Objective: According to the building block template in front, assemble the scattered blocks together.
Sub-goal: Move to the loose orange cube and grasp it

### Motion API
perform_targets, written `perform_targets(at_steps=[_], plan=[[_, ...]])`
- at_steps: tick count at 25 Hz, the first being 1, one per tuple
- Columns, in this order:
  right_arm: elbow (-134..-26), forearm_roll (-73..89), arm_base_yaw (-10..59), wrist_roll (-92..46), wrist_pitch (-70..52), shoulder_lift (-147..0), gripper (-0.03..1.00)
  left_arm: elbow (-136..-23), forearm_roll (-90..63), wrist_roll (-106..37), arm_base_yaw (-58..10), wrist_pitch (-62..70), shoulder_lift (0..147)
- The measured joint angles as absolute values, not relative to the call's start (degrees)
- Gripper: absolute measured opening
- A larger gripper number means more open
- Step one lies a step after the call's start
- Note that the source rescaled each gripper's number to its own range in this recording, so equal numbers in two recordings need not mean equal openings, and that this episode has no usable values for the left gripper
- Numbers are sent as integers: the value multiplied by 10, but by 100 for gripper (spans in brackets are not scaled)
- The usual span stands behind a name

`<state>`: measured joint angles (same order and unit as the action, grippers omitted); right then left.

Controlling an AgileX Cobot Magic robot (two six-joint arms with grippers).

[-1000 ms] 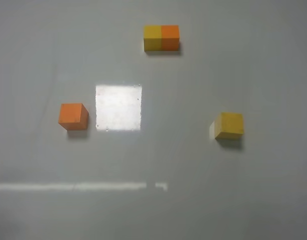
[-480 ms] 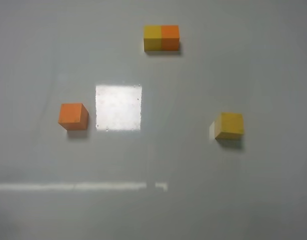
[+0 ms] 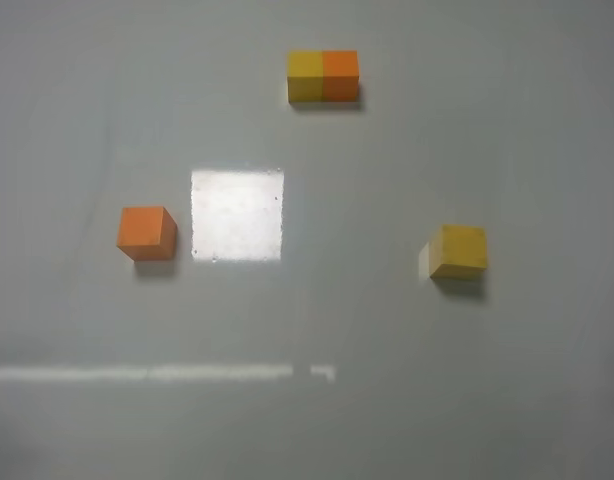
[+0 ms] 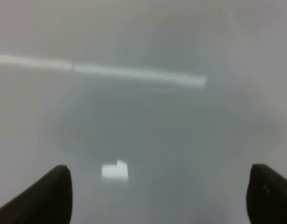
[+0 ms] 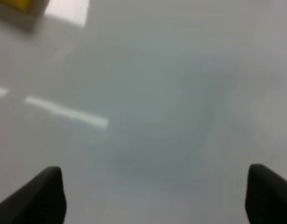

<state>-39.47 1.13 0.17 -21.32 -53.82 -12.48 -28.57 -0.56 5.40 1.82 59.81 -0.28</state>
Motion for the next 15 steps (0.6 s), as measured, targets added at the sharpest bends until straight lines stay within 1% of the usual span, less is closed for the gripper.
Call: perform_targets(at_steps=[2,3,5,10,15], plan=[[-447,11,29,-268,-536,-173,92,-286,-6,54,18,598,-3],[-475,11,44,-292,-539,-200,96,-286,-6,54,18,598,-3],[-531,11,78,-341,-559,-258,99,-286,-6,54,18,598,-3],[-667,11,174,-424,-598,-394,100,-286,-6,54,18,598,-3],[-741,-19,262,-456,-600,-515,100,-286,-6,54,18,598,-3]])
